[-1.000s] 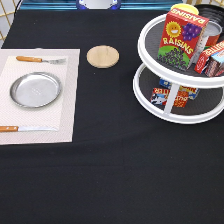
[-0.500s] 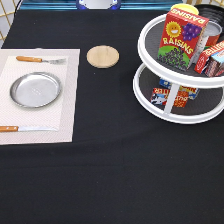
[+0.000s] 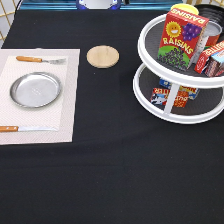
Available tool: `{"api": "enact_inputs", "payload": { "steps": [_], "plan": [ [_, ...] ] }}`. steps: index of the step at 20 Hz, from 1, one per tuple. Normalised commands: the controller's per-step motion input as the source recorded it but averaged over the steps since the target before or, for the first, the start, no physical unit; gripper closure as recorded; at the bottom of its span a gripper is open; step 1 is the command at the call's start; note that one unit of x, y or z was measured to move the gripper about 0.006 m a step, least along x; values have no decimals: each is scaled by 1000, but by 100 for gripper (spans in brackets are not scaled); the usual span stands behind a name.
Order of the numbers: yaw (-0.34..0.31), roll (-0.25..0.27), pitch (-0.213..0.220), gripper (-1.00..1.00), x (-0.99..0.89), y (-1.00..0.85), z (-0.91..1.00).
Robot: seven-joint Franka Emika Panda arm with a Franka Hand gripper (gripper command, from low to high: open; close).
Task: Pick up the bowl from the lazy Susan and put bowl on the plate
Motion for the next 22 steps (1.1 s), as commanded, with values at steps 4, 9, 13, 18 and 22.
{"api": "enact_inputs", "payload": {
  "steps": [4, 9, 13, 18, 22],
  "plan": [
    [0, 335, -42, -100, 206, -111, -118],
    [0, 312, -43, -100, 281, -90, -98],
    [-18, 215, -11, -100, 379, -44, -59],
    [-37, 121, 0, -100, 343, -50, -242],
    [-18, 20, 0, -100, 171, -34, -398]
  ]
}}
